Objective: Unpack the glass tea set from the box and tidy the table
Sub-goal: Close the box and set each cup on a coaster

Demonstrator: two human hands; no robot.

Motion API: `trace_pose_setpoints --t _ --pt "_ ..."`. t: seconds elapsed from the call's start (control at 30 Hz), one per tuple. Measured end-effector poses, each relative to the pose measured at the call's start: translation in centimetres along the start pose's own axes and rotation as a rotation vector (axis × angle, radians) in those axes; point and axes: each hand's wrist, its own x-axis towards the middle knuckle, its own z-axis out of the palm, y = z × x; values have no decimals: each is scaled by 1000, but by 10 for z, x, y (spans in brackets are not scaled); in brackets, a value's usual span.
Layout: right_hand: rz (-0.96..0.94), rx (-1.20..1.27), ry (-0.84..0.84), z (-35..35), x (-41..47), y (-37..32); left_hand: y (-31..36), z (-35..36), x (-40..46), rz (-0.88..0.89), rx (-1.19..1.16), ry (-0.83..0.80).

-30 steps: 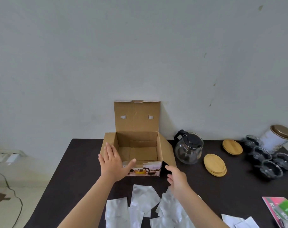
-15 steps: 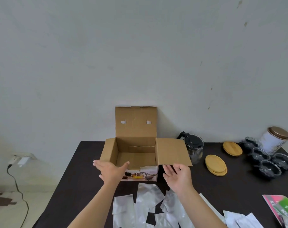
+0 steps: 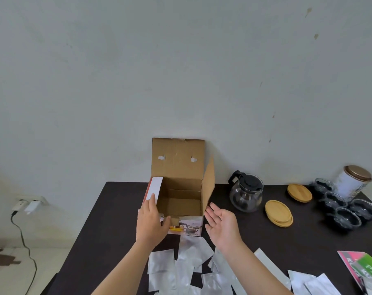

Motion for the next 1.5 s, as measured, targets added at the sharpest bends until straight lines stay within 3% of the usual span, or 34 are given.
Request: trace_pose_setpoints --t 0.27,0.47,0.7,1.03,1.27,1.5 --pt "32 -102 33 7 12 0 -17 4 -4 92 6 -23" --pt "-49 -174 101 34 44 -28 -25 10 -3 118 75 -42" --pt "-250 -531 214 98 81 -87 -31 14 -3 146 112 -38" --pt "-415 -820 109 128 93 -106 -36 18 -1 145 163 -42" --pt "-701 -970 -6 94 76 -68 -32 14 -1 141 163 -27" --pt "-963 -1101 -111 50 51 -29 -26 1 1 67 -67 19"
